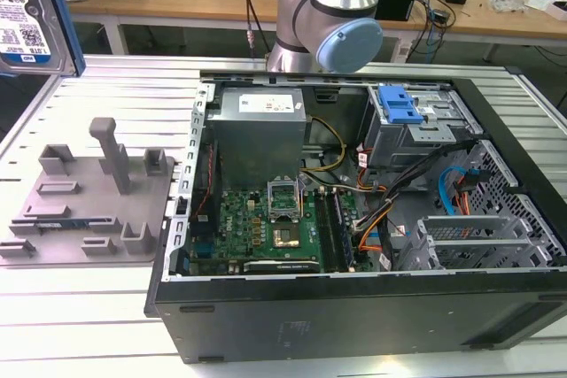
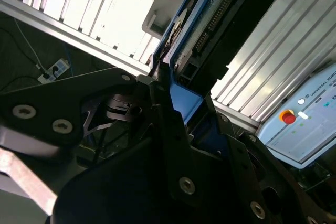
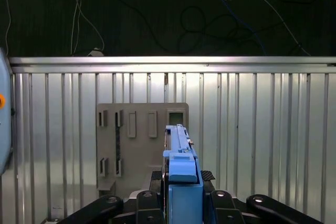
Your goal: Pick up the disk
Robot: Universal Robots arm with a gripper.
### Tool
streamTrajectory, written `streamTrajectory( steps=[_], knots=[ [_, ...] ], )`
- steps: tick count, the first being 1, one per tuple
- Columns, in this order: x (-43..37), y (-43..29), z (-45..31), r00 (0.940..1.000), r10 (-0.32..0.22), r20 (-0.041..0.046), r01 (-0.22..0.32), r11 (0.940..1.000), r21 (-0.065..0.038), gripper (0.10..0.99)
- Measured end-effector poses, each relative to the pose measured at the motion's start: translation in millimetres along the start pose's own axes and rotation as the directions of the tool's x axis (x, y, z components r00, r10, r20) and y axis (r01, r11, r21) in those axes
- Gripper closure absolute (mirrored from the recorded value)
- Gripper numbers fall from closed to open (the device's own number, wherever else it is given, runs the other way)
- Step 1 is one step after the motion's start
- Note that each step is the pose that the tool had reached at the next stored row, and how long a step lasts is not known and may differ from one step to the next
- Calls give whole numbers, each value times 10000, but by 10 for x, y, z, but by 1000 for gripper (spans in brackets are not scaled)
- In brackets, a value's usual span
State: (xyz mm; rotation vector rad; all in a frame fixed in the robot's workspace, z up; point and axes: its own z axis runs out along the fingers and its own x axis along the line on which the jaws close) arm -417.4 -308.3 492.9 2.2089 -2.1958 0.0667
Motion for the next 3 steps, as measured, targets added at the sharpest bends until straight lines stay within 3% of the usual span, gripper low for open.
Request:
streamTrajectory(
  steps=[3],
  knots=[
    [0, 0, -2, 10000, 0, 0, 0, 10000, -1, 718]
  ],
)
